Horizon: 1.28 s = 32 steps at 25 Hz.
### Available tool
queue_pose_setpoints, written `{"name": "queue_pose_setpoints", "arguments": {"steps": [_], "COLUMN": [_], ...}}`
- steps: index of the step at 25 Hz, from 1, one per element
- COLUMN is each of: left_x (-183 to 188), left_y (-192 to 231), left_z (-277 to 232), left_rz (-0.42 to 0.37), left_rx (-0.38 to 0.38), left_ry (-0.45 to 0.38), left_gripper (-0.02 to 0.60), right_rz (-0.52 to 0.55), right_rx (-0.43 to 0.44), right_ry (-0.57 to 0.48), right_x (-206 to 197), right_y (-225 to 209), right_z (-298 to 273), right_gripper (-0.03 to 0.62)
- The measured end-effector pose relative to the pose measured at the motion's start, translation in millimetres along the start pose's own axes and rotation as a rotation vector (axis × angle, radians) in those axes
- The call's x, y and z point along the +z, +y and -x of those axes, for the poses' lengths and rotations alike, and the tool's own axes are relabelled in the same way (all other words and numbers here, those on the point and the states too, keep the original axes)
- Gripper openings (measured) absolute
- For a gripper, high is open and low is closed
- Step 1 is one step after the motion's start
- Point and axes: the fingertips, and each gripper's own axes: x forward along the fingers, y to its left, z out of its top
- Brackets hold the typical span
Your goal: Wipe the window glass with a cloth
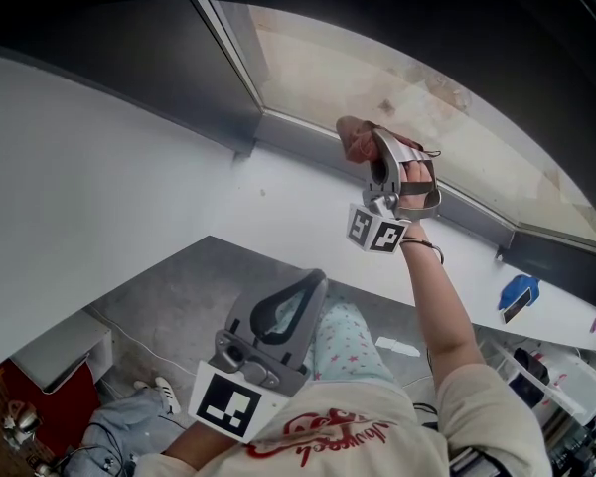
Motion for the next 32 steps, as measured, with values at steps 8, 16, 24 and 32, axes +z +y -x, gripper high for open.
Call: {"name": "queue_pose_setpoints", "arguments": {"steps": [8,16,24,32], "left_x": [0.9,-4.4,0.4,-5.0], "left_y": [6.4,13.6,21.8,32.2], "left_z": [1.9,8.4,9.7,10.8], "left_rz": [0.007,0.012,0.020,0.034], "left_rx": [0.009,0.029,0.056,0.066], "left_ry": [-0.002,0.005,0.003,0.003], "left_gripper": [0.021,0.021,0.021,0.021], "right_rz": [0.013,0.028,0.024,0.031], "right_rx": [0.043,0.089,0.123,0.200], "right_ry": [0.020,0.044,0.079,0.127], "right_x": [-4.1,-13.3,-19.0,-27.5], "right_y": [24.4,54.5,74.3,115.5], "right_z": [-6.6,-12.0,-20.0,-31.2], "right_gripper": [0.072,0.072,0.072,0.072]}}
